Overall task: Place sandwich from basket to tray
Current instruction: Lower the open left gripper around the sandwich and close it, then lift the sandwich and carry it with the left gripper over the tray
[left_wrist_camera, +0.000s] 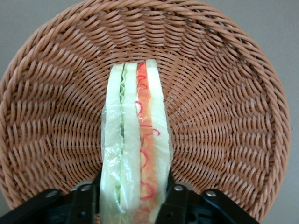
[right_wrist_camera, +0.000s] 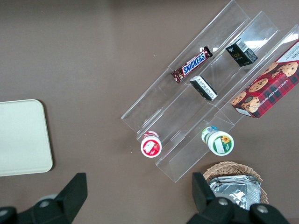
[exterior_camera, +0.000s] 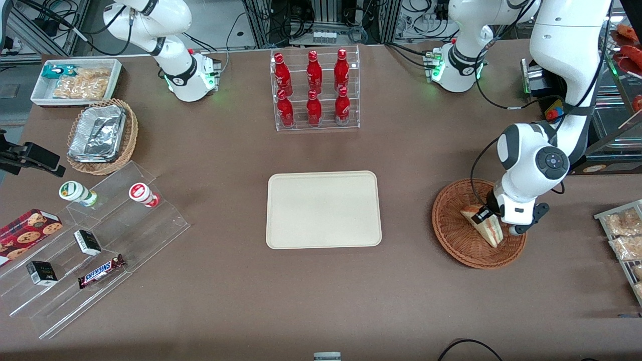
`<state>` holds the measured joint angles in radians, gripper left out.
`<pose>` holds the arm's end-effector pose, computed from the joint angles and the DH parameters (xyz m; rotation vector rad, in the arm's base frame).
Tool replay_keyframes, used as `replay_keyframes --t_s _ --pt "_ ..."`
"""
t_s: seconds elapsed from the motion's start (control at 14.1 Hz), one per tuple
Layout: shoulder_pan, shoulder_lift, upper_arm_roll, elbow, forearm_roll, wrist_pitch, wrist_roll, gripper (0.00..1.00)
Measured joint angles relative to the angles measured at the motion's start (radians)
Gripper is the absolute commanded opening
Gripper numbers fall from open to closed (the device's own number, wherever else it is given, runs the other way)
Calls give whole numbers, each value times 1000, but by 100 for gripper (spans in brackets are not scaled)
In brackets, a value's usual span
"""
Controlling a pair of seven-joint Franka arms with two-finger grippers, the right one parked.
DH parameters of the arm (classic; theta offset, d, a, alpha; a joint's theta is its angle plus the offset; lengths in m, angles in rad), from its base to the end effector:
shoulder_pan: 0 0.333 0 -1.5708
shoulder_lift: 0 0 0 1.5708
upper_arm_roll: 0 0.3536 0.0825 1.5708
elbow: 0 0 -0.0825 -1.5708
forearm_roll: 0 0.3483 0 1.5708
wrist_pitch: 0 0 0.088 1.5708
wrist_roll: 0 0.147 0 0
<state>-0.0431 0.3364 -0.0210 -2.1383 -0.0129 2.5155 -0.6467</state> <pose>0.5676 -0.0364 0.2737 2.9768 0.9114 0.0517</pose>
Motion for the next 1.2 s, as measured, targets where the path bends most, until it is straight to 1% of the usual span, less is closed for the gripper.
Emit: replay_keyframes --t_s 0.14,0.35,0.5,0.57,0.64,0.71,0.85,0.99,1.2 --pt "3 -9 4 13 0 -60 84 3" --pt "0 -30 2 75 6 -192 235 6" --pt "-27 -32 -3 135 11 -275 394 6" --pt "-51 -29 -5 175 11 -332 441 6" --pt "-83 -20 -8 223 11 -399 450 6" --pt "-125 -1 -10 285 11 -470 439 4" --pt "-205 60 -13 411 12 -575 361 3" --pt "-282 127 -16 499 13 -602 268 3" --pt "-387 216 -18 588 12 -602 133 2"
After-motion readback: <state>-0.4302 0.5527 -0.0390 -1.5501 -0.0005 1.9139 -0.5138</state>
